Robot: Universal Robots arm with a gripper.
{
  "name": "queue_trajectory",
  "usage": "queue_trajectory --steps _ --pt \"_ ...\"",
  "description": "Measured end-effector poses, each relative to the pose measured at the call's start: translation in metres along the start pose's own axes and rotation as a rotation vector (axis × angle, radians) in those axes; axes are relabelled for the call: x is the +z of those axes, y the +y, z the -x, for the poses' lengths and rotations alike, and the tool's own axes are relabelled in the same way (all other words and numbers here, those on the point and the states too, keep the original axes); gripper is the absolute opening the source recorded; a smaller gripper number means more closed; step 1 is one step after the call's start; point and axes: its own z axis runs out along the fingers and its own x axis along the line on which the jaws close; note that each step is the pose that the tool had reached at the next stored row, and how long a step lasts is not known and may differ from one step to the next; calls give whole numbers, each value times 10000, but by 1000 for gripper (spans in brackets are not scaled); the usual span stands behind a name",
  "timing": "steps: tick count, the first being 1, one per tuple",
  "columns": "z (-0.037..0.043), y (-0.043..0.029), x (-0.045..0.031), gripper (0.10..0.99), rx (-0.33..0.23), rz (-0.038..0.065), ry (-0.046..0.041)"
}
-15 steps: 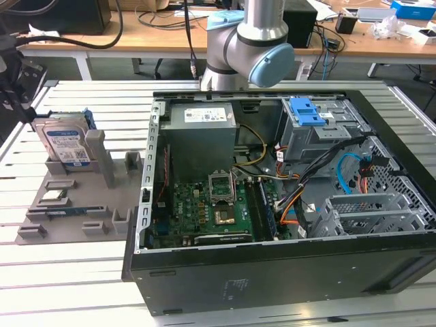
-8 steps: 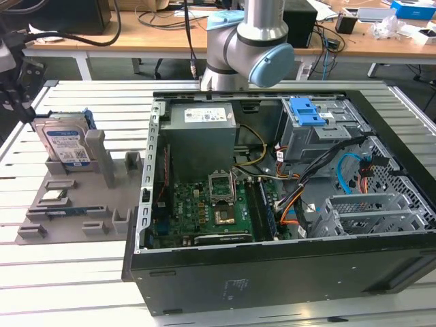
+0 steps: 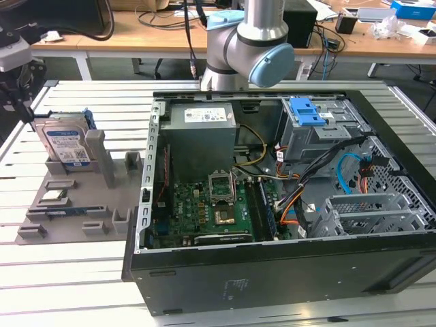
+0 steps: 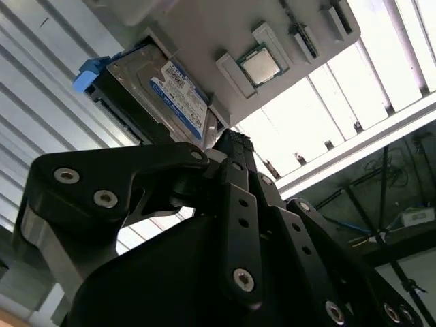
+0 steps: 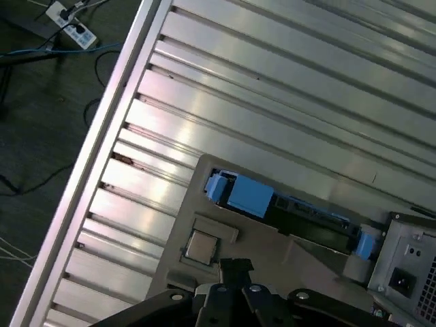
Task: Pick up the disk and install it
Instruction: 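Pick up the disk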
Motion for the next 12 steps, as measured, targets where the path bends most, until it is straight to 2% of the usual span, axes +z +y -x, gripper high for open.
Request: queue_trajectory --steps 5,12 --pt "0 0 0 106 -1421 36 27" --pt "0 0 1 106 -2895 71 56"
